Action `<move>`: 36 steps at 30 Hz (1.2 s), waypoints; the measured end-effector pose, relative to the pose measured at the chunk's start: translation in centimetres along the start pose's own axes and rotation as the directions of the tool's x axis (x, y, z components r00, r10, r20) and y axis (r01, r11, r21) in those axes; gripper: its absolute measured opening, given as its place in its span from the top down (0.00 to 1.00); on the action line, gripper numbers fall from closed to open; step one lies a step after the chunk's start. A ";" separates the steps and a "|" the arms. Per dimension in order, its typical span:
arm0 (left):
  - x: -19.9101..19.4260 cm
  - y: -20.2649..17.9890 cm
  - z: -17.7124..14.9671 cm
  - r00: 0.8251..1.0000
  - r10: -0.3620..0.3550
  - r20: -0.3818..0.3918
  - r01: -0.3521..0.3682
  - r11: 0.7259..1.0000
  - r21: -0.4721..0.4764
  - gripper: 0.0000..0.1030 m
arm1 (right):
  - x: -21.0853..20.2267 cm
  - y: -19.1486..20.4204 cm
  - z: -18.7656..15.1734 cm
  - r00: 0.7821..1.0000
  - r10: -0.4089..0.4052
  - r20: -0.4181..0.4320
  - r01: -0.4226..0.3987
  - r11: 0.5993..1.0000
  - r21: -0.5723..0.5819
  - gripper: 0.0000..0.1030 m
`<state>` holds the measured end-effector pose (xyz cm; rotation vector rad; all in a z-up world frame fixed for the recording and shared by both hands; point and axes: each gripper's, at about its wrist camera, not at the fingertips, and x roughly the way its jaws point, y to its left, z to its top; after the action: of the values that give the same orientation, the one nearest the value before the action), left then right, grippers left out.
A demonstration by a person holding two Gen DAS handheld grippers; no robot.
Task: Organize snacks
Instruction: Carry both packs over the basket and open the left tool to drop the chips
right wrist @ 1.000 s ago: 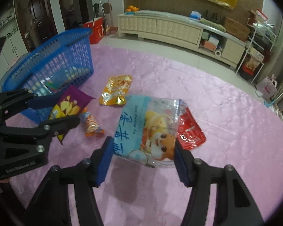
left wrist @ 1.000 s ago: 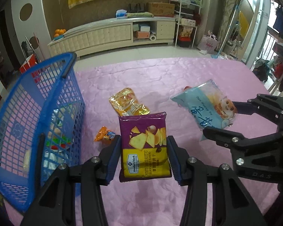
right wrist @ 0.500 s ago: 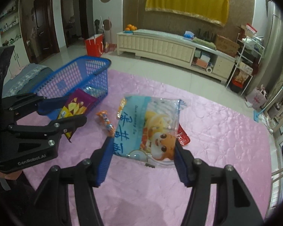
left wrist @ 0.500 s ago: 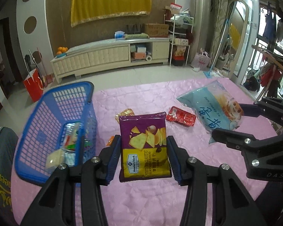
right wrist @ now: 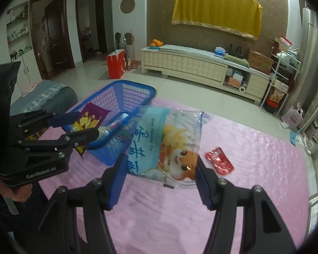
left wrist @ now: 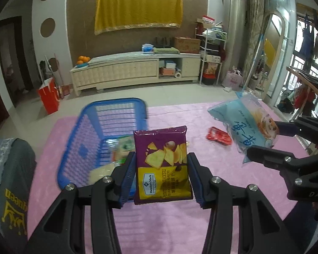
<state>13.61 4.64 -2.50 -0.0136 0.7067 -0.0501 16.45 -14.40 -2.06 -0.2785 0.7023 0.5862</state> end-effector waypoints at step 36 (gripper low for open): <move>7.1 13.3 0.7 0.992 0.024 -0.126 -0.035 0.995 -0.090 0.56 | 12.1 9.0 5.5 0.982 0.094 -0.162 -0.114 0.986 -0.124 0.37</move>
<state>19.99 17.58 -6.99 -0.0890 0.8341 0.0102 21.42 0.19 -6.59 -0.4167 0.8333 0.7182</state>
